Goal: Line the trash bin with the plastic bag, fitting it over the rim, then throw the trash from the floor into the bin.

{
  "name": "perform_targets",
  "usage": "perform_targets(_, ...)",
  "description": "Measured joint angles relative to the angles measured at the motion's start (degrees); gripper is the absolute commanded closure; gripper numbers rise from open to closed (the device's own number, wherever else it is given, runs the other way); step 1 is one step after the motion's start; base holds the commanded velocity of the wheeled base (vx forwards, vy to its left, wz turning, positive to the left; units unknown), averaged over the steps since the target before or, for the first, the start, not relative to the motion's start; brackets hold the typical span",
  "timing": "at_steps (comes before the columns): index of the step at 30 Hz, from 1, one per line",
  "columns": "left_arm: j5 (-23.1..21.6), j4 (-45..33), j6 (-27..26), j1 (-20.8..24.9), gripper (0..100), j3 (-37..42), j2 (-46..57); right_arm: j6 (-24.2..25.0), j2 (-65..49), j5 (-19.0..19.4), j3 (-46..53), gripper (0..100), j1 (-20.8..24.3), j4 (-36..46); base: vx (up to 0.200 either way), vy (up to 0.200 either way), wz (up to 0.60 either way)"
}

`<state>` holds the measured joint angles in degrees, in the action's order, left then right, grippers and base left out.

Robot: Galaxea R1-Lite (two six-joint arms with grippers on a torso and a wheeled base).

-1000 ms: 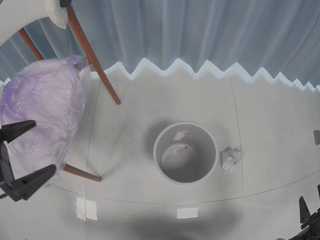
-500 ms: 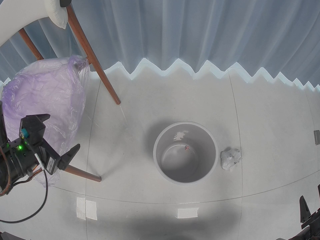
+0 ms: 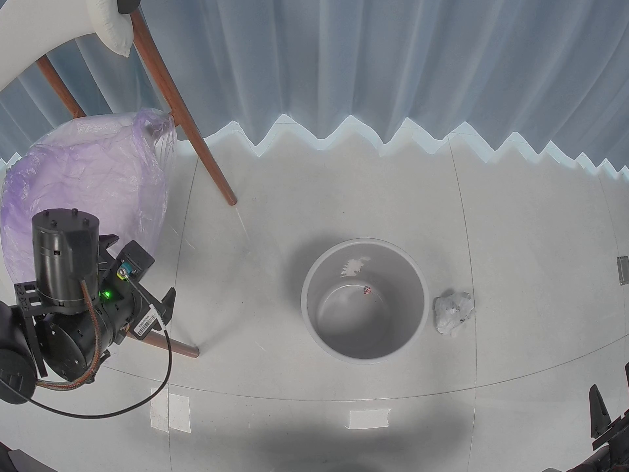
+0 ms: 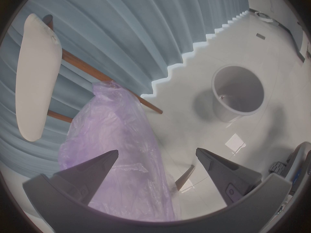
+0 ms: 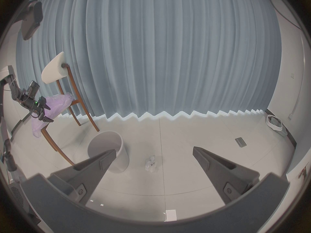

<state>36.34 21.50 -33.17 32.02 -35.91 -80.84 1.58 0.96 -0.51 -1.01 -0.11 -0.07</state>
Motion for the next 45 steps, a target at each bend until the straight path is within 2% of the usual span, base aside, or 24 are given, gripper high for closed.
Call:
perform_targets(11,2.47,4.06,-2.62,-0.52,0,-0.61,-2.9,0.0,0.0,-0.02,0.0,0,0.01,0.0,0.0,0.0,0.0)
perform_targets(22,2.58,6.92,-3.94,-5.11,0,-3.08,-5.52,0.0,0.0,-0.02,0.0,0,0.04,0.0,0.0,0.0,0.0)
perform_targets(28,2.57,7.01,-4.0,-5.96,0,-4.11,-6.68,-0.02,0.0,-0.02,0.0,0,0.04,0.0,0.0,0.0,0.0)
perform_targets(29,2.57,7.05,-4.02,-6.01,100,-4.35,-6.86,0.0,0.0,-0.02,0.0,0,0.04,0.0,0.0,0.0,0.0)
perform_targets(45,1.65,7.29,-3.25,-6.67,100,-4.66,-4.58,-0.02,0.0,-0.02,0.0,0,0.04,0.0,0.0,0.0,0.0)
